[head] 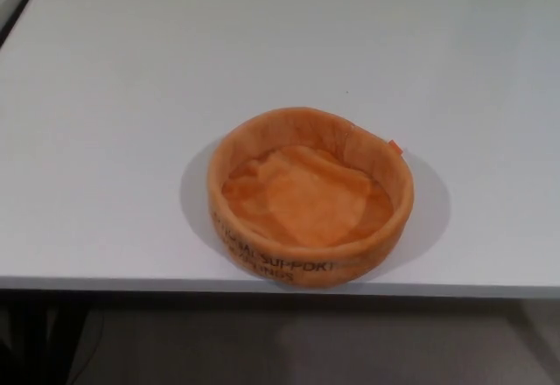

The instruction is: A soft plate is kept in the center of the table close to the robot and the robot uses its left hand to pick up the plate, turns it upside down and places it back on the table

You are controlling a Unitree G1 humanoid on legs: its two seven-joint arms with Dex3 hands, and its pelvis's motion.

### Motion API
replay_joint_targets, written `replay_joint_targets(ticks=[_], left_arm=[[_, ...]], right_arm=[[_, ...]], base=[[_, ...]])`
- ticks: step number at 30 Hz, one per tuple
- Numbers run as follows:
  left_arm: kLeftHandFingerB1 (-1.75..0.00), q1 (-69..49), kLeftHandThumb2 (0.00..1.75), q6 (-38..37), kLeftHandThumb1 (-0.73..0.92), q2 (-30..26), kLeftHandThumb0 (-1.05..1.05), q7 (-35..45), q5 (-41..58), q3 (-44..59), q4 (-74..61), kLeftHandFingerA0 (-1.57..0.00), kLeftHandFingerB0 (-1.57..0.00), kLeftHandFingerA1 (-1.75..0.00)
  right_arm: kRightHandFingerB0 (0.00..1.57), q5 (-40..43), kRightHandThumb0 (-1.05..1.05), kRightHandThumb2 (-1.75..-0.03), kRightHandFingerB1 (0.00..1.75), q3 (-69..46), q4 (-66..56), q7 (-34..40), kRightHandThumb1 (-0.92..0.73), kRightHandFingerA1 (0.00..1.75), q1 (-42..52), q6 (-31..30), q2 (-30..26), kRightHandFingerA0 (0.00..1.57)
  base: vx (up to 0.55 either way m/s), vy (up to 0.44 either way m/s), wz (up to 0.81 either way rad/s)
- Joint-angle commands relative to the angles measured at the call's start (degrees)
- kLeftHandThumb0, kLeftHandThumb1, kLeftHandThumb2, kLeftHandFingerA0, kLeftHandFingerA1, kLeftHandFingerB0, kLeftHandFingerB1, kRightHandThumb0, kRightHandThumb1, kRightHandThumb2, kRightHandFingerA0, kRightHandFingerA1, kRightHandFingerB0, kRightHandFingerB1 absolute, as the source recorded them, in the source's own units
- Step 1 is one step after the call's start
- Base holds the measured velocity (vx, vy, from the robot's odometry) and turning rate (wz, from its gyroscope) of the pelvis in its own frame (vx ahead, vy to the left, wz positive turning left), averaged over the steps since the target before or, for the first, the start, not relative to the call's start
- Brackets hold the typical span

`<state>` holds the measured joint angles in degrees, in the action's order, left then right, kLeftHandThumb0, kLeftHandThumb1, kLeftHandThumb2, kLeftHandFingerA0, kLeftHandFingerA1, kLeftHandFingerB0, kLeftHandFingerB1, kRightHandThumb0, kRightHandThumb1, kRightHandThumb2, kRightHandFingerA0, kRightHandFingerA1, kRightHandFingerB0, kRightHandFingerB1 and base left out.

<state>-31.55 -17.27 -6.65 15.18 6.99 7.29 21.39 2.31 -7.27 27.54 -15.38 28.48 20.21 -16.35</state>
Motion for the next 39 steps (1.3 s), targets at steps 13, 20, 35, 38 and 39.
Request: replay_joint_targets(ticks=[13, 20, 35, 38, 39], left_arm=[[-0.25, -9.66, 1.11, -19.31, 0.72, 4.61, -0.85, 15.5, 20.08, 11.86, -11.18, -0.08, -0.06, -0.31], [-0.3, -14.01, 1.1, -21.16, 0.7, 6.3, -0.87, 19.19, 25.65, 15.92, -16.57, -0.08, 0.0, -0.43], [-0.28, -4.18, 0.66, -15.94, 0.84, -2.8, -0.88, 10.56, 27.0, 28.15, -38.27, -0.23, -0.18, -0.3], [-0.31, -0.23, 0.7, -13.77, 0.77, -6.1, -0.93, 8.72, 26.72, 30.1, -40.82, -0.25, -0.2, -0.31], [-0.28, 2.59, 0.66, -12.05, 0.82, -8.49, -0.92, 7.21, 26.76, 30.8, -41.79, -0.26, -0.22, -0.32]], right_arm=[[0.29, 8.09, -0.65, -0.66, 0.3, -3.2, -3.62, -11.69, -0.86, 0.47, 3.97, 16.21, -1.56, 0.48], [0.29, 7.06, -0.64, -0.66, 0.3, -3.53, -3.83, -11.66, -0.85, 0.47, 4.36, 16.77, -1.81, 0.47], [0.29, 7.49, -0.61, -0.66, 0.3, -4.48, -1.93, -12.69, -0.86, 0.51, 2.17, 17.15, -2.2, 0.48], [0.3, 7.66, -0.61, -0.66, 0.3, -4.56, -2.98, -12.75, -0.86, 0.51, 2.52, 16.56, -2.18, 0.48], [0.3, 6.85, -0.61, -0.66, 0.3, -4.6, -2.86, -12.16, -0.87, 0.51, 2.17, 16.92, -2.36, 0.49]], base=[[0.0, 0.0, 0.0], [0.0, 0.0, 0.0], [0.0, 0.0, 0.0], [0.0, 0.0, 0.0], [0.0, 0.0, 0.0]])
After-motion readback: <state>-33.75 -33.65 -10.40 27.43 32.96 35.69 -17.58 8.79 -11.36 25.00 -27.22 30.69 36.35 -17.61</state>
